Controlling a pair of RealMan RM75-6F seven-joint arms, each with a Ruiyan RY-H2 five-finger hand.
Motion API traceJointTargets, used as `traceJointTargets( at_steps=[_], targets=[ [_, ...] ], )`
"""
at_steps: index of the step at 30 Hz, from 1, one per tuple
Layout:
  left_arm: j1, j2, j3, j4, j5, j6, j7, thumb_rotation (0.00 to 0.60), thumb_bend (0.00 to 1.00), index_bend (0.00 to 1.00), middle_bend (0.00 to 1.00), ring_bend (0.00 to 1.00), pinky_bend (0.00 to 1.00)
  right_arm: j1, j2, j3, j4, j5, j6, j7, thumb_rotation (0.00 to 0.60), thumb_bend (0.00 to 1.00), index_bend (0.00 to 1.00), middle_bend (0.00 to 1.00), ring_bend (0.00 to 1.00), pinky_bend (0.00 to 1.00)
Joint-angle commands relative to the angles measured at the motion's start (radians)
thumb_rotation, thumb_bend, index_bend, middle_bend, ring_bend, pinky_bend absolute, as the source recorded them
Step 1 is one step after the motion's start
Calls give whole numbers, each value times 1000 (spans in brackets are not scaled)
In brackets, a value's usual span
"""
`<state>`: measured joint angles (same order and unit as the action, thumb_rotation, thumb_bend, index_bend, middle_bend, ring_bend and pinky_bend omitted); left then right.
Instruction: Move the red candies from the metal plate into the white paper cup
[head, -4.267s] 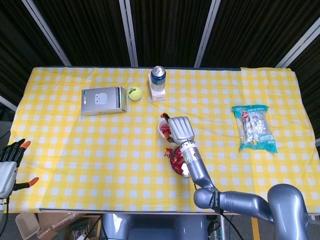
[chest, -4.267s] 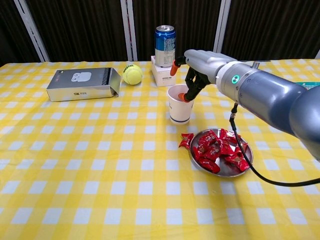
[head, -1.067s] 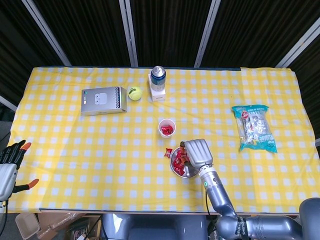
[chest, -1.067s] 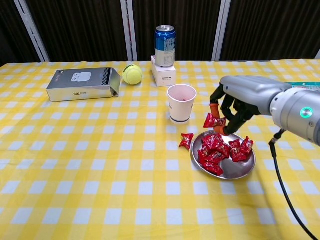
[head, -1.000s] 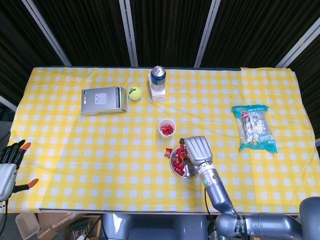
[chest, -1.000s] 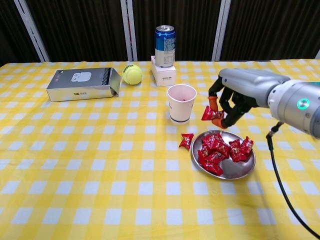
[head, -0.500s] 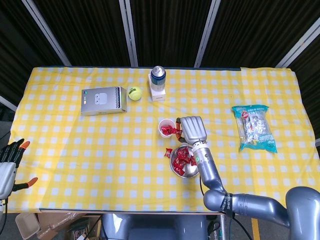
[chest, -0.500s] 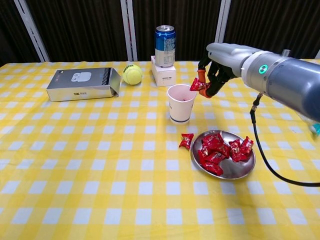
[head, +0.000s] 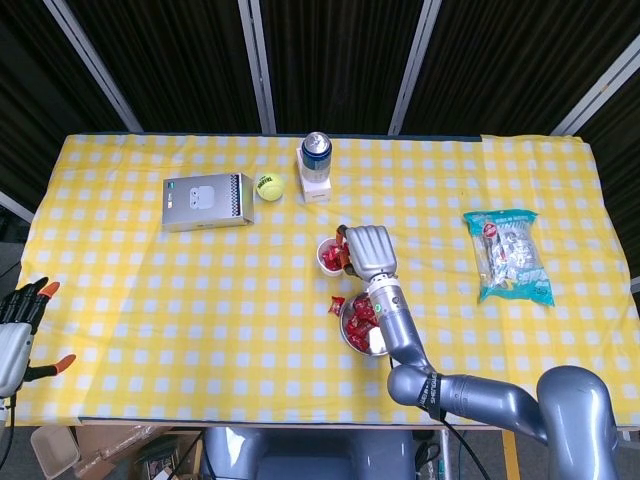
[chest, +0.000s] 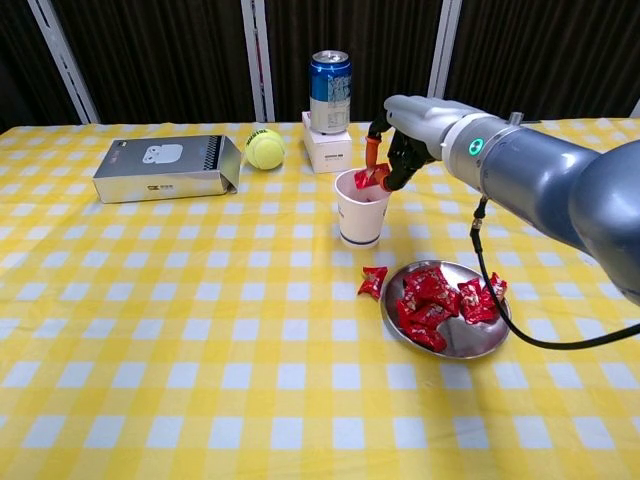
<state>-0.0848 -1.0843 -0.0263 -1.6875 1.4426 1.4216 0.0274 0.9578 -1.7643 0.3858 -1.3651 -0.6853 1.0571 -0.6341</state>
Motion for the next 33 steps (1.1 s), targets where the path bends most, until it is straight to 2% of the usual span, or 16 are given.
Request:
traceJointTargets(
  at_steps=[1, 7, 13, 17, 22, 28, 33],
  targets=[
    [0, 1, 0, 0, 0, -1, -1, 600, 9, 0, 0, 0, 0, 2, -2, 1, 1, -6, 5, 6, 600, 500, 430, 790, 935, 1000],
    [1, 1, 2, 0, 2, 0, -1, 600, 9, 0, 0, 0, 0, -6, 9, -10, -31, -18, 22, 6, 600, 496, 365, 791, 935, 1000],
    [2, 1, 2, -1, 2, 3, 0, 600, 9, 0, 0, 0, 0, -40, 61, -34, -140, -18, 69, -20, 600, 441, 345, 791, 935, 1000],
    [2, 0, 3, 0, 7, 5, 2, 600, 9, 0, 0, 0, 0, -92, 121, -96, -295, -13, 108, -50, 600, 394, 321, 791, 935, 1000],
    [4, -2, 5, 2, 16, 15, 8, 600, 9, 0, 0, 0, 0, -139, 164, -189, -414, -9, 151, -103, 600, 387, 321, 791, 935, 1000],
    [9, -6, 8, 8, 28, 30, 16, 600, 9, 0, 0, 0, 0, -199, 170, -274, -463, -48, 205, -97, 600, 386, 316, 791, 935, 1000],
    [14, -9, 9, 13, 38, 42, 17, 600, 9, 0, 0, 0, 0, -231, 155, -305, -438, -68, 222, -79, 600, 373, 296, 791, 935, 1000]
  ],
)
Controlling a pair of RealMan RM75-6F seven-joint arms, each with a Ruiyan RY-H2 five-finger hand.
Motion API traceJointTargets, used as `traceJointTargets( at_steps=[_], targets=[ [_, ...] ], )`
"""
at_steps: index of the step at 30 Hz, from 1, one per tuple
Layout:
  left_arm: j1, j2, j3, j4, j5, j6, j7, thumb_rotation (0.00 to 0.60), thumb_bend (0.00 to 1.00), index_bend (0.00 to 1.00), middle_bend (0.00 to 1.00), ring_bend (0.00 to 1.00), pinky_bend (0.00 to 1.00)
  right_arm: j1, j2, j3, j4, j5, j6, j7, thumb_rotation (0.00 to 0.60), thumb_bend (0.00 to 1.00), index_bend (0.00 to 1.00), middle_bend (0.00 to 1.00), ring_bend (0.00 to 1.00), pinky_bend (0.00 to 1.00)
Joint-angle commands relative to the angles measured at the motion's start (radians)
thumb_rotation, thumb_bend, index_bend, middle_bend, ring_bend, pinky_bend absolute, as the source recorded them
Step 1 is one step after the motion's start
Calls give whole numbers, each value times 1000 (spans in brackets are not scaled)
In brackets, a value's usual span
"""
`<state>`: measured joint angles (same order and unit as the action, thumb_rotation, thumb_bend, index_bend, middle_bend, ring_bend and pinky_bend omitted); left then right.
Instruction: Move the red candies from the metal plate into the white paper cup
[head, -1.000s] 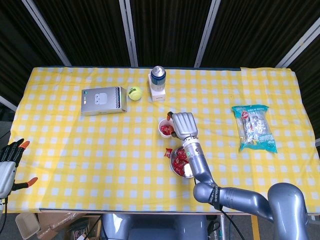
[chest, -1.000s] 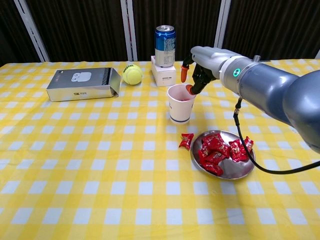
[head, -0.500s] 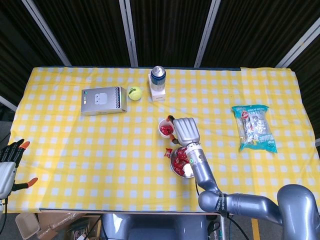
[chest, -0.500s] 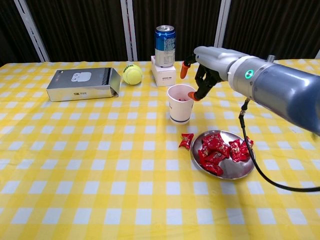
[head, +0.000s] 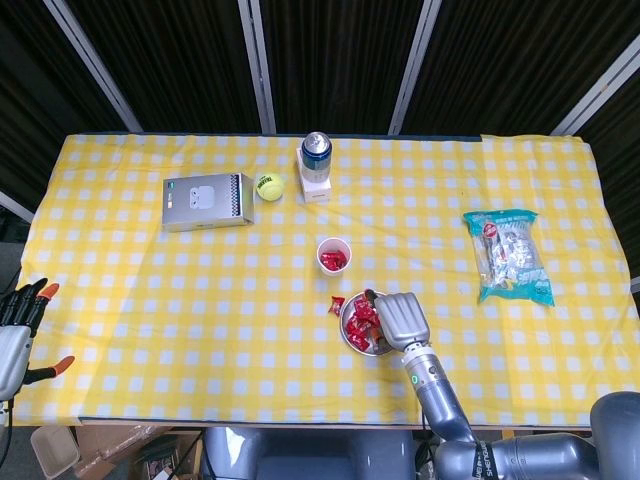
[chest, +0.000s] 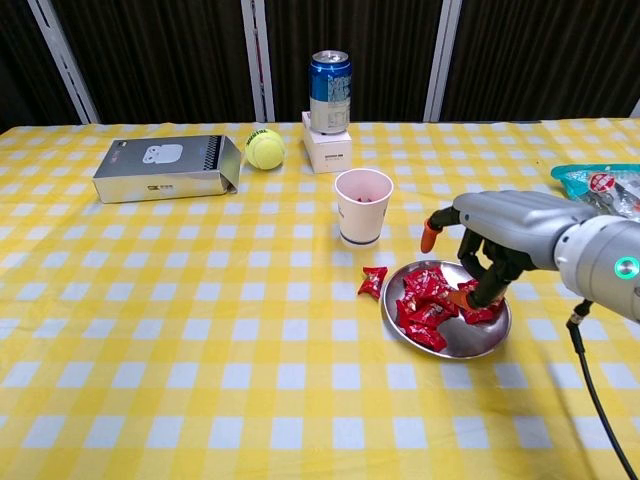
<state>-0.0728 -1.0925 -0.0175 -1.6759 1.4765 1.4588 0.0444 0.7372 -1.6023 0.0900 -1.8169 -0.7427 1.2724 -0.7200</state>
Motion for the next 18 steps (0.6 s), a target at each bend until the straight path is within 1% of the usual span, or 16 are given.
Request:
traceJointTargets(
  at_steps=[1, 4, 9, 15, 18],
  targets=[
    [2, -1, 1, 2, 6, 7, 0, 600, 9, 0, 0, 0, 0, -14, -10, -12, 20, -15, 8, 10, 600, 360, 296, 791, 935, 1000],
    [4, -3, 2, 6, 11, 13, -2, 600, 9, 0, 0, 0, 0, -28, -18, -18, 41, -23, 7, 23, 600, 342, 297, 791, 935, 1000],
    [5, -5, 1, 8, 11, 13, -1, 600, 9, 0, 0, 0, 0, -42, -32, -25, 78, -42, -3, 40, 600, 341, 296, 791, 935, 1000],
    [5, -5, 0, 7, 8, 13, 1, 600, 9, 0, 0, 0, 0, -52, -50, -20, 141, -39, -31, 59, 600, 341, 297, 791, 935, 1000],
    [5, -5, 0, 7, 7, 10, 2, 600, 9, 0, 0, 0, 0, -55, -58, -15, 168, -35, -46, 68, 600, 340, 332, 791, 935, 1000]
  ],
)
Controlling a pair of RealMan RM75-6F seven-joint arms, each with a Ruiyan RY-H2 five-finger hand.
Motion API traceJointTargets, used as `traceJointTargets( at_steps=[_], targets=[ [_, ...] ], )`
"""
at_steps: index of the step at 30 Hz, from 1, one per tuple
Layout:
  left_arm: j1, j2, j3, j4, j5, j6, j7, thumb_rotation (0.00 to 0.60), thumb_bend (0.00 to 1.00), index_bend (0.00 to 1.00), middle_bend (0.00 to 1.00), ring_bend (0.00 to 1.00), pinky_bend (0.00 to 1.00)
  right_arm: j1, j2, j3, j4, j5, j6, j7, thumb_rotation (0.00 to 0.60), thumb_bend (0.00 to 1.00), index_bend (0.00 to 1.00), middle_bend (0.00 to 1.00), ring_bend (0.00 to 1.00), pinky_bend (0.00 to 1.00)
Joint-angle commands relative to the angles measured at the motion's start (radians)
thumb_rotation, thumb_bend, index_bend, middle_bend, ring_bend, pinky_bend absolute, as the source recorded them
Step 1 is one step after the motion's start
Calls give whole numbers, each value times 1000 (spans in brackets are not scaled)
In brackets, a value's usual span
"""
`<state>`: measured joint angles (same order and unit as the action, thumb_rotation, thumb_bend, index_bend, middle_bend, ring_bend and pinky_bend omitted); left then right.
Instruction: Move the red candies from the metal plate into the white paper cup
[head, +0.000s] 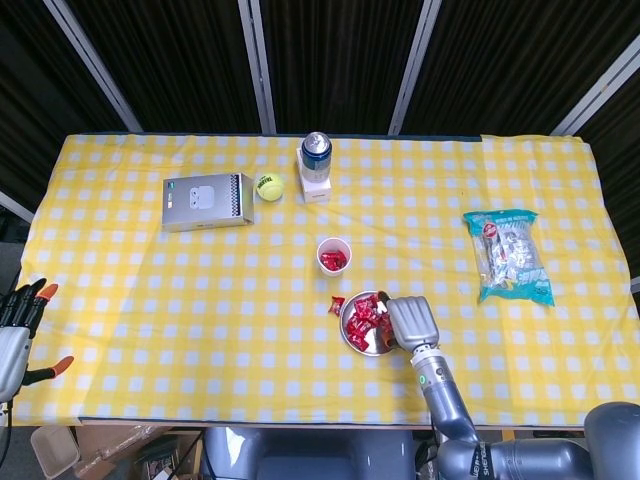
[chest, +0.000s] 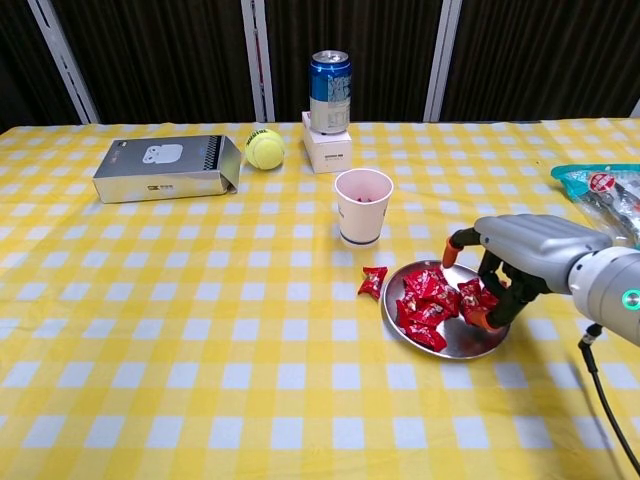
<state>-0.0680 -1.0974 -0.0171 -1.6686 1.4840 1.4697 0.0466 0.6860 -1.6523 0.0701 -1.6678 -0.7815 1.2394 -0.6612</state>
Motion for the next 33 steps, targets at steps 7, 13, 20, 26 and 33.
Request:
traceJointTargets(
  at_steps=[7, 13, 20, 26, 33],
  targets=[
    [-1, 2, 0, -3, -4, -5, -1, 600, 9, 0, 0, 0, 0, -14, -28, 10, 76, 17, -56, 28, 600, 351, 498, 791, 935, 1000],
    [-2, 3, 0, -3, -4, -7, -3, 600, 9, 0, 0, 0, 0, -21, -39, 18, 92, -2, -71, 50, 600, 478, 604, 791, 935, 1000],
    [-2, 4, 0, -4, -4, -8, -5, 600, 9, 0, 0, 0, 0, -21, -35, 42, 69, -48, -62, 62, 600, 511, 627, 791, 935, 1000],
    [-1, 4, 0, -5, -3, -7, -9, 600, 9, 0, 0, 0, 0, -15, -12, 69, 15, -54, -47, 39, 600, 512, 627, 790, 935, 1000],
    [-2, 6, 0, -7, -5, -10, -12, 600, 9, 0, 0, 0, 0, 1, 31, 113, -60, -53, -23, -1, 600, 515, 627, 791, 935, 1000]
  ],
)
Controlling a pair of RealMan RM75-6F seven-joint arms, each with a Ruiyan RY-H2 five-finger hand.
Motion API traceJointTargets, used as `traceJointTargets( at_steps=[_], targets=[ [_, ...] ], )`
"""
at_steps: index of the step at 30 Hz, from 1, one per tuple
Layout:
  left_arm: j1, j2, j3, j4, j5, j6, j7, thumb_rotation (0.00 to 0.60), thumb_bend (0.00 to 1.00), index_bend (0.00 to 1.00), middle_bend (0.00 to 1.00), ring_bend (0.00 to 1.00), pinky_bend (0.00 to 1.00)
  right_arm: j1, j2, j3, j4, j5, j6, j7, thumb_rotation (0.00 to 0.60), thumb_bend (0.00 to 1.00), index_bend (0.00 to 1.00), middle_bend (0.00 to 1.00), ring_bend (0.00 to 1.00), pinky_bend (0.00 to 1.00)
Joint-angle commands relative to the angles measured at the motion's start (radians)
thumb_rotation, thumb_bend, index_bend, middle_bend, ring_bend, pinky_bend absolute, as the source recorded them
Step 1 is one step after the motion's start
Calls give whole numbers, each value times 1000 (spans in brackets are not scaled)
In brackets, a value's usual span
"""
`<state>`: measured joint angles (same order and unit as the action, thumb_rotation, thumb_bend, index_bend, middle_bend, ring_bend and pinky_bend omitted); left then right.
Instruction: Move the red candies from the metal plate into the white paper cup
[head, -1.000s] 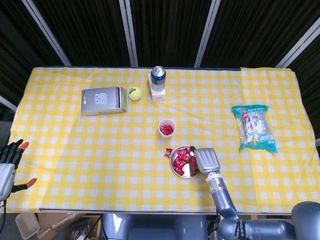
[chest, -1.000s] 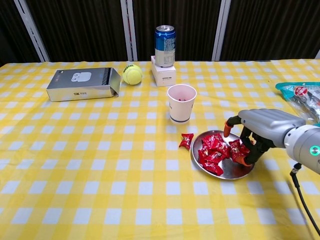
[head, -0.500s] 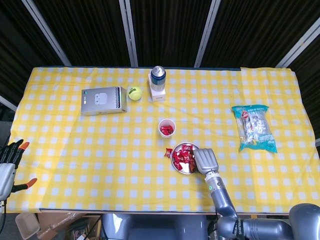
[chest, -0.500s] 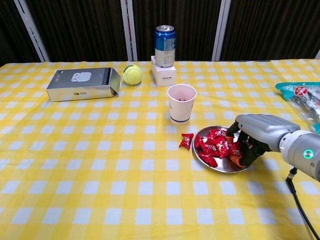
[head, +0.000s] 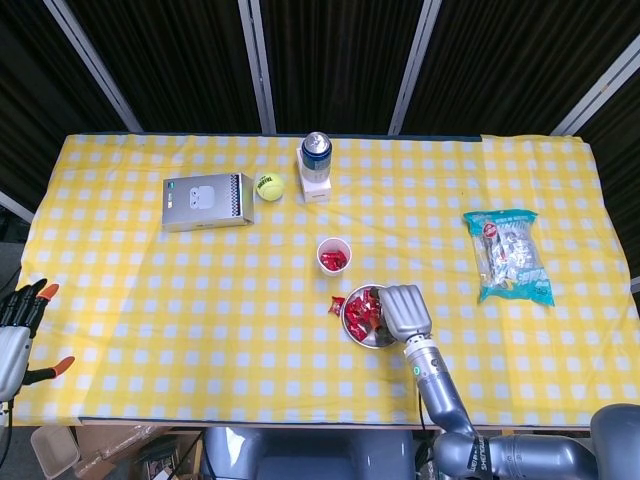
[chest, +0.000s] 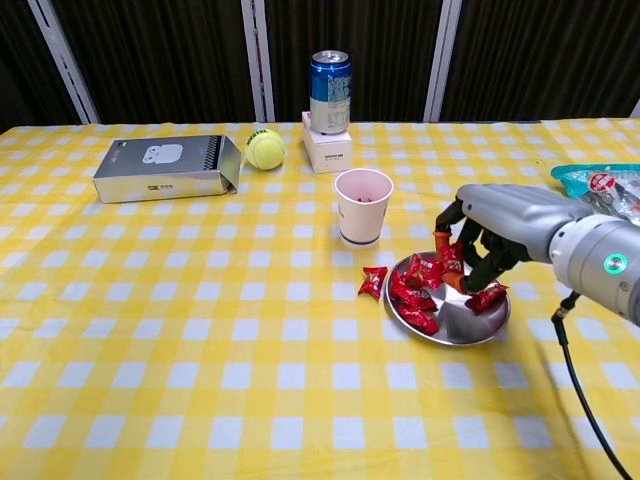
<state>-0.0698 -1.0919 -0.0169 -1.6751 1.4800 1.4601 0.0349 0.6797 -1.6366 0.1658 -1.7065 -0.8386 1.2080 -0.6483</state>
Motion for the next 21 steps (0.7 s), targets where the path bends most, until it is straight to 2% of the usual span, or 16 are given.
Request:
traceJointTargets(
  at_steps=[1, 7, 13, 16, 21],
  targets=[
    [-1, 1, 0, -1, -1, -2, -2, 600, 9, 0, 0, 0, 0, 10, 20, 25, -30, 7, 10, -18, 600, 515, 627, 791, 935, 1000],
    [-2, 3, 0, -5, -7, -9, -7, 600, 9, 0, 0, 0, 0, 49, 51, 98, -70, 51, 15, -58, 600, 516, 627, 791, 935, 1000],
    [-5, 7, -2, -10, -17, -19, -14, 600, 9, 0, 0, 0, 0, 108, 57, 177, -67, 107, -1, -90, 600, 516, 627, 791, 935, 1000],
    [-8, 9, -3, -14, -25, -29, -16, 600, 9, 0, 0, 0, 0, 149, 47, 212, -46, 148, -18, -111, 600, 516, 627, 790, 935, 1000],
    [-11, 12, -6, -19, -33, -36, -16, 600, 9, 0, 0, 0, 0, 218, 8, 239, 21, 187, -47, -137, 600, 517, 627, 791, 935, 1000]
  ],
)
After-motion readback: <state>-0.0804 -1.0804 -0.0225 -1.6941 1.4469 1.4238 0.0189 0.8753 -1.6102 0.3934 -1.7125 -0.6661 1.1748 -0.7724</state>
